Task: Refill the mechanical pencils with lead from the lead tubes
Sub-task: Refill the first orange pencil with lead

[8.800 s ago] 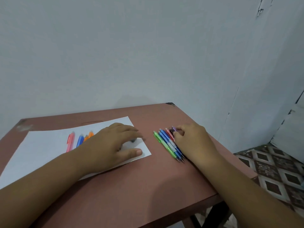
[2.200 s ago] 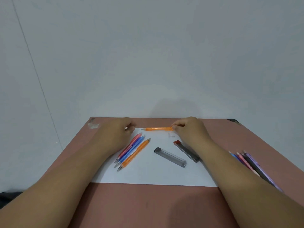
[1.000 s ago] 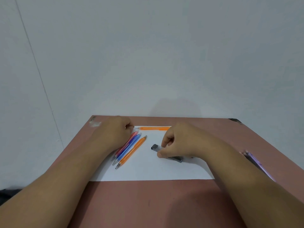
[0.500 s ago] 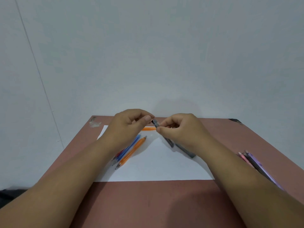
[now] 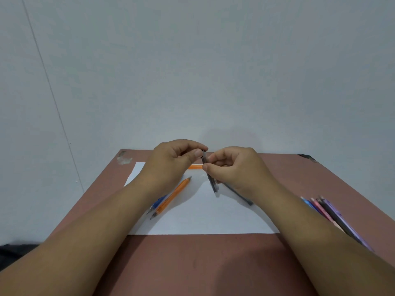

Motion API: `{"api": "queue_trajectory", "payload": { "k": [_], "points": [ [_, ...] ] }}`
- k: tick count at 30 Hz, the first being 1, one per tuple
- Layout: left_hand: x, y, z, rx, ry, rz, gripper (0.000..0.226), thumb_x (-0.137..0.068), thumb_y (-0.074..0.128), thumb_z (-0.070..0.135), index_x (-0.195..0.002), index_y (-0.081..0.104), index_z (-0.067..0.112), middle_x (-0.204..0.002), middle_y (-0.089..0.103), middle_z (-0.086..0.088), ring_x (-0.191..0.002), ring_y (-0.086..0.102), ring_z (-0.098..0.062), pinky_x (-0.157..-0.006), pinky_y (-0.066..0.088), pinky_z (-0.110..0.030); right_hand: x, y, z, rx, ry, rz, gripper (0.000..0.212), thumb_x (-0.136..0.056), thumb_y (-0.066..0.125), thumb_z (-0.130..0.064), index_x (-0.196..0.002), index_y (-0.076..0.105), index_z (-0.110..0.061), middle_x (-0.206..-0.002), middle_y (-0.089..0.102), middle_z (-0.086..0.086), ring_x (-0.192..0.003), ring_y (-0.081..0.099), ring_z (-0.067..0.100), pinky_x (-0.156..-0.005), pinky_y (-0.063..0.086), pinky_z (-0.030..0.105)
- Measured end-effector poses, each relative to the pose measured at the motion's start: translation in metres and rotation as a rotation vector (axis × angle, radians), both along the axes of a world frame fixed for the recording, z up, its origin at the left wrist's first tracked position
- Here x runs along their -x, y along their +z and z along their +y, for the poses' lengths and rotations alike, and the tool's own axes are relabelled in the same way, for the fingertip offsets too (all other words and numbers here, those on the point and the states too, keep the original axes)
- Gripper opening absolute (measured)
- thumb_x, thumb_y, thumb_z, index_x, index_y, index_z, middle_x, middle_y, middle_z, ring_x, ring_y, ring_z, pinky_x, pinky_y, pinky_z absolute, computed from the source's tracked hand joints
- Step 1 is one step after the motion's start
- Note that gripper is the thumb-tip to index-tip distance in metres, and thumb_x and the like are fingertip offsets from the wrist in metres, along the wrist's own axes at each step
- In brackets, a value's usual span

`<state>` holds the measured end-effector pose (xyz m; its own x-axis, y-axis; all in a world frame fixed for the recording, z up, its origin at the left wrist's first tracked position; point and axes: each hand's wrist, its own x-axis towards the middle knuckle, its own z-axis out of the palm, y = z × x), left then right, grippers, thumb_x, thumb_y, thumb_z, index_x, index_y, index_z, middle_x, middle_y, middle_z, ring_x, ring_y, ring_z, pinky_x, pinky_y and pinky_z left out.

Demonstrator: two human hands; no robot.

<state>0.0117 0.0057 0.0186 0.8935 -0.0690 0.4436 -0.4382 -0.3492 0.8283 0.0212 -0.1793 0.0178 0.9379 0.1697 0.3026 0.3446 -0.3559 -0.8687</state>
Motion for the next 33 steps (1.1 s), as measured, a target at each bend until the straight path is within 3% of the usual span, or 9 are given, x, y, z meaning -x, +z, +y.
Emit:
{"api": "queue_trajectory", "payload": {
  "k": [2,8,13,15,17,20,22,25,33],
  "points": [
    [0.000,0.001,-0.001,0.013,0.014,0.006,0.021,-0.099,0.062,0.020,-0.097,0.077,0.033,-0.093,0.073,0.023,-0.093,0.064,0.009,-0.075,0.046,-0.002,0.001,0.001,0.000,-0.002,0.004,0.001,0.015,-0.079,0.086,-0.020,-0.091,0.077,-0.017,-0.081,0.078,-0.004,-0.078,0.075,0.012,-0.080,0.063,0.036],
    [0.002,0.004,-0.002,0.012,0.076,-0.028,0.024,-0.101,0.058,0.023,-0.090,0.075,0.034,-0.087,0.073,0.022,-0.088,0.065,0.006,-0.073,0.048,-0.007,0.004,0.001,0.003,0.034,0.027,-0.029,0.013,-0.078,0.086,-0.022,-0.088,0.077,-0.022,-0.081,0.077,-0.005,-0.078,0.075,0.012,-0.082,0.061,0.034],
    [0.004,0.004,-0.006,0.102,0.113,-0.059,0.017,-0.099,0.063,0.026,-0.091,0.078,0.030,-0.083,0.073,0.022,-0.081,0.064,0.007,-0.072,0.048,-0.011,0.005,0.003,0.002,0.054,0.013,-0.054,0.017,-0.083,0.080,-0.020,-0.095,0.075,-0.030,-0.080,0.074,-0.010,-0.068,0.069,0.006,-0.066,0.052,0.019],
    [0.005,0.004,-0.008,0.112,0.134,-0.072,0.016,-0.098,0.064,0.028,-0.088,0.076,0.033,-0.079,0.071,0.022,-0.074,0.063,0.005,-0.068,0.048,-0.012,0.005,0.003,0.001,0.121,0.001,-0.088,0.024,-0.083,0.076,-0.016,-0.098,0.072,-0.034,-0.079,0.071,-0.017,-0.075,0.066,0.000,-0.067,0.049,0.010],
    [0.006,0.004,-0.009,0.103,0.161,-0.106,0.017,-0.097,0.065,0.029,-0.084,0.074,0.037,-0.075,0.071,0.019,-0.069,0.064,0.000,-0.065,0.051,-0.015,0.005,0.003,0.001,0.204,-0.013,-0.149,0.033,-0.085,0.069,-0.009,-0.102,0.069,-0.036,-0.090,0.070,-0.017,-0.085,0.062,-0.003,-0.067,0.045,0.004],
    [0.008,0.005,-0.012,0.116,0.161,-0.122,0.016,-0.096,0.066,0.025,-0.085,0.075,0.032,-0.076,0.074,0.011,-0.072,0.070,-0.006,-0.074,0.059,-0.026,0.003,0.005,0.001,0.226,-0.070,-0.202,0.037,-0.084,0.063,-0.003,-0.105,0.070,-0.034,-0.101,0.066,-0.016,-0.093,0.060,-0.001,-0.072,0.050,0.015],
    [0.008,0.004,-0.014,0.110,0.145,-0.113,0.014,-0.096,0.067,0.021,-0.087,0.075,0.029,-0.077,0.075,0.010,-0.075,0.072,-0.007,-0.080,0.061,-0.033,0.000,0.004,-0.001,0.133,-0.090,-0.136,0.032,-0.087,0.067,-0.006,-0.097,0.072,-0.036,-0.094,0.069,-0.018,-0.090,0.063,0.001,-0.074,0.061,0.032],
    [0.007,0.001,-0.014,0.106,0.129,-0.098,0.015,-0.095,0.068,0.017,-0.090,0.076,0.028,-0.079,0.076,0.009,-0.078,0.074,-0.008,-0.085,0.061,-0.040,-0.003,0.004,-0.005,0.081,-0.044,-0.040,0.019,-0.085,0.079,-0.018,-0.093,0.076,-0.035,-0.087,0.072,-0.015,-0.081,0.069,0.010,-0.076,0.062,0.047],
    [0.003,-0.003,-0.009,0.039,0.184,-0.129,0.014,-0.095,0.068,0.018,-0.090,0.076,0.029,-0.078,0.076,0.009,-0.076,0.073,-0.004,-0.083,0.060,-0.038,-0.003,0.007,-0.008,0.207,0.009,0.033,0.018,-0.087,0.080,-0.027,-0.099,0.078,-0.039,-0.079,0.072,-0.021,-0.081,0.069,0.010,-0.090,0.058,0.045]
  ]
}}
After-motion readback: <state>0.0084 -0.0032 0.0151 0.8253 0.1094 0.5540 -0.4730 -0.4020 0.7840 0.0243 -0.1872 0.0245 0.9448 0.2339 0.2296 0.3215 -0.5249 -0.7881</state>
